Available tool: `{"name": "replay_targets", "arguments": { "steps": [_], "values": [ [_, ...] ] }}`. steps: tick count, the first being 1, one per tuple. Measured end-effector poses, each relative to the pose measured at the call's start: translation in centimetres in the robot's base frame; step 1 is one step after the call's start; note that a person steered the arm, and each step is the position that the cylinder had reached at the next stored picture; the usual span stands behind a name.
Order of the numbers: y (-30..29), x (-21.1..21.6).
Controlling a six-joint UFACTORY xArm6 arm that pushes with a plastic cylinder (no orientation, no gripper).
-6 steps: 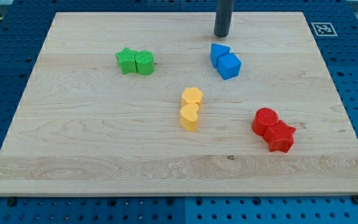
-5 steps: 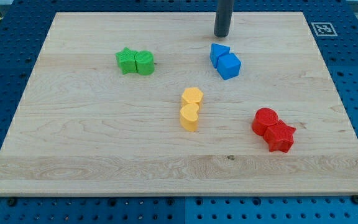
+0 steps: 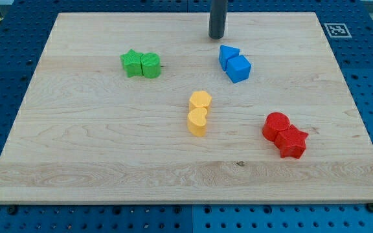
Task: Point your arm at the blue triangle
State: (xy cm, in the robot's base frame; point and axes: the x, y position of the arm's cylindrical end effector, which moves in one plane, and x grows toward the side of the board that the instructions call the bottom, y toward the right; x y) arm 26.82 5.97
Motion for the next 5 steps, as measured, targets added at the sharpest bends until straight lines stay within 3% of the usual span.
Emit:
{"name": "replay_targets", "arguments": {
  "steps": [5],
  "values": [
    [0.0,1.8]
  ]
}}
